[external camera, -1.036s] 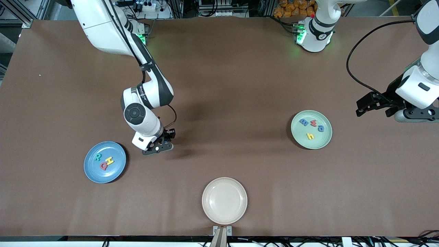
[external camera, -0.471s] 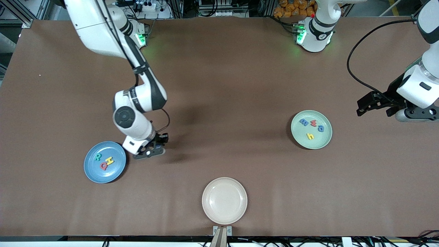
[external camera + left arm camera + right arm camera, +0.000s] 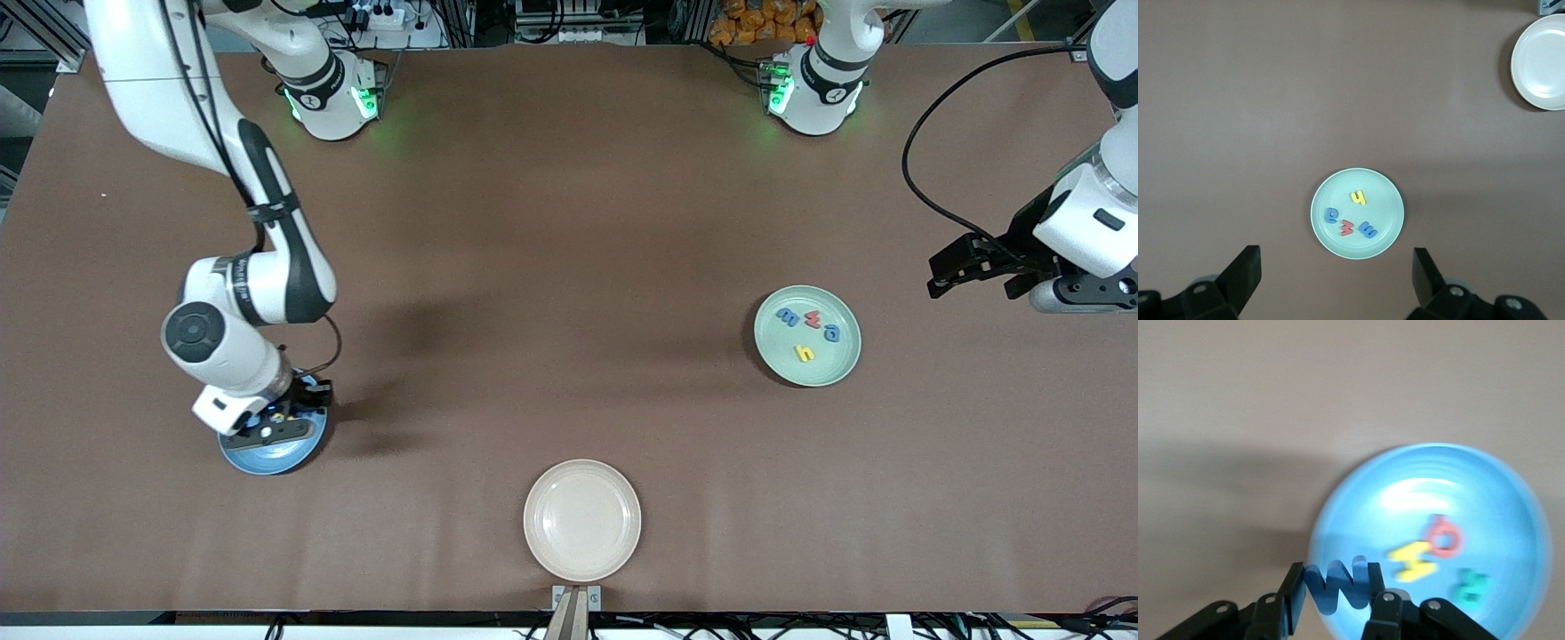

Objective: Sort uppercase to blue plate, lowercase to green plate
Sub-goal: 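Lower the blue W onto the blue plate and open the right gripper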

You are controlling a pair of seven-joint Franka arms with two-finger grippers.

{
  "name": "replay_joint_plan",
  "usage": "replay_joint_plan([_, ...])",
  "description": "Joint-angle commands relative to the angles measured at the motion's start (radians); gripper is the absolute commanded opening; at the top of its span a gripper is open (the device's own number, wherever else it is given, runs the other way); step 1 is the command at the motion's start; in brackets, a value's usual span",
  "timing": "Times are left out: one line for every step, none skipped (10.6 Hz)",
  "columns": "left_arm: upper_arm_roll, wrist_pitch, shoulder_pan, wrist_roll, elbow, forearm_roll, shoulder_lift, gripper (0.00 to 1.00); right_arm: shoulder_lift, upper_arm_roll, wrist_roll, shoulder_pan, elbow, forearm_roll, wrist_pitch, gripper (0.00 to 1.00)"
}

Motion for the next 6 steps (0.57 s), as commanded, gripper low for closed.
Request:
replay_joint_plan([0.002,-0.033,0.005,0.012,0.011,-0.017,-0.006,1.0,0.008,0.012,-0.007,-0.037,0.027,-0.046,-0.01,0.27])
replay_joint_plan([0.003,-0.033,0.005,0.009,0.011,-0.017,-0.006,1.0,0.01,0.012,-0.001,-0.038,0.028,-0.037,-0.009,0.99])
replay_joint_plan([0.003,-0.035,0.007,0.009,0.011,-0.017,-0.008,1.0,0.008,0.014,0.001,-0.04,0.028,-0.035,-0.012,1.0])
replay_joint_plan([0.009,-0.042,0.007,0.011,0.012,-0.017,-0.008,1.0,0.008,0.014,0.001,-0.035,0.028,-0.034,-0.015,1.0])
replay_joint_plan([0.009,-0.044,0.007,0.011,0.014,-0.017,-0.008,1.0,0.007,0.015,0.001,-0.036,0.028,-0.032,-0.017,1.0])
replay_joint_plan([0.009,-0.045,0.007,0.011,0.02,-0.017,-0.008,1.0,0.005,0.015,0.001,-0.038,0.028,-0.032,-0.017,1.0])
